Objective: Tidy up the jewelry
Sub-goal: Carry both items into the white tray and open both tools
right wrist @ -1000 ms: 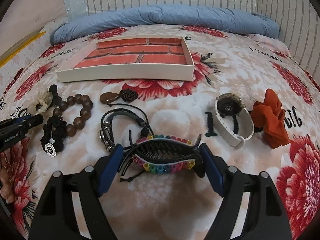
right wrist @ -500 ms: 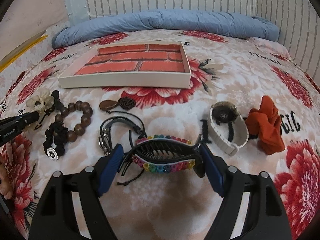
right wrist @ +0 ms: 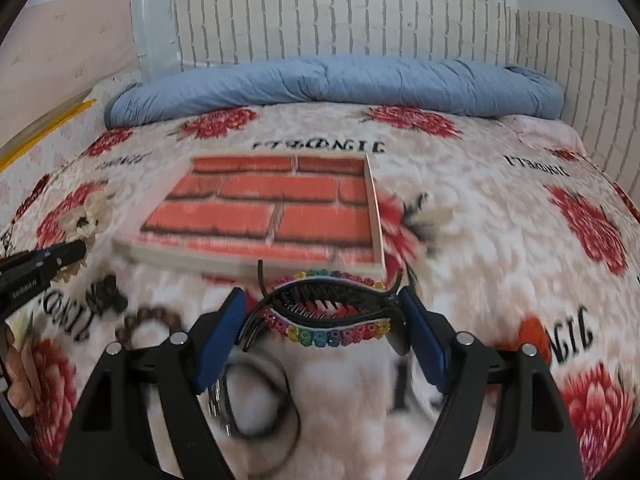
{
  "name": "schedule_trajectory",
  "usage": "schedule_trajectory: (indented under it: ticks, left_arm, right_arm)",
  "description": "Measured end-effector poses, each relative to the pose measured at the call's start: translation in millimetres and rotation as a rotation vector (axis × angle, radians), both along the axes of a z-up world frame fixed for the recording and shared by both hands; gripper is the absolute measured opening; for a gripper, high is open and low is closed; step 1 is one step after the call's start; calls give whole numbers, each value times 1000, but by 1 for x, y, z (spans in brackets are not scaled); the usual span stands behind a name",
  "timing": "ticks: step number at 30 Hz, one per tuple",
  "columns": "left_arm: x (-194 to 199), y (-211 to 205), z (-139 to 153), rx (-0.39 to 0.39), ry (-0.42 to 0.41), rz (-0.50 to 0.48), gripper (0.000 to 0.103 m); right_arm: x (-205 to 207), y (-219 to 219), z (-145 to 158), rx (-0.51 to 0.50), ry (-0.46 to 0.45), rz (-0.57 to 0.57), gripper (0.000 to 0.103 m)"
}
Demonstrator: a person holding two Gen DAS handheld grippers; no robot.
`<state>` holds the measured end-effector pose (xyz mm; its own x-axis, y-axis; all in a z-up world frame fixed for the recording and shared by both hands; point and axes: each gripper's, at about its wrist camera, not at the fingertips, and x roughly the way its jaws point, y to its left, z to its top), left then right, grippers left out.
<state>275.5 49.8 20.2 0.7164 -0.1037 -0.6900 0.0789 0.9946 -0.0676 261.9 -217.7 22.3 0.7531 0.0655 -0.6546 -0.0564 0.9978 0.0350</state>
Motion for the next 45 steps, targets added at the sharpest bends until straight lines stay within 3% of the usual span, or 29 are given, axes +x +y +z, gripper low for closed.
schedule_trajectory:
  ticks: [12, 17, 25, 31, 41, 43, 45]
  left_arm:
    - [125, -29, 1, 28, 54, -14, 12]
    - [186, -38, -16, 49, 114, -3, 12]
    - [250, -49, -48, 35, 245, -11, 12]
    - [268, -54, -65, 50, 302, -21, 12]
    - [279, -59, -68, 91, 308, -24, 18]
    - [279, -59, -68, 105, 305, -19, 22]
    - [278, -59, -69, 120, 303, -12, 36]
  right_arm:
    - [144, 9, 1, 31, 32, -2, 76]
    - [194, 3, -14, 54, 83, -21, 76]
    - [252, 4, -39, 37, 185, -34, 76]
    - [276, 1, -57, 56, 273, -48, 76]
    - [287, 11, -65, 14, 296, -31, 77]
    - [287, 11, -66, 11, 298, -26, 78]
    - [287, 11, -66, 6, 306, -25, 78]
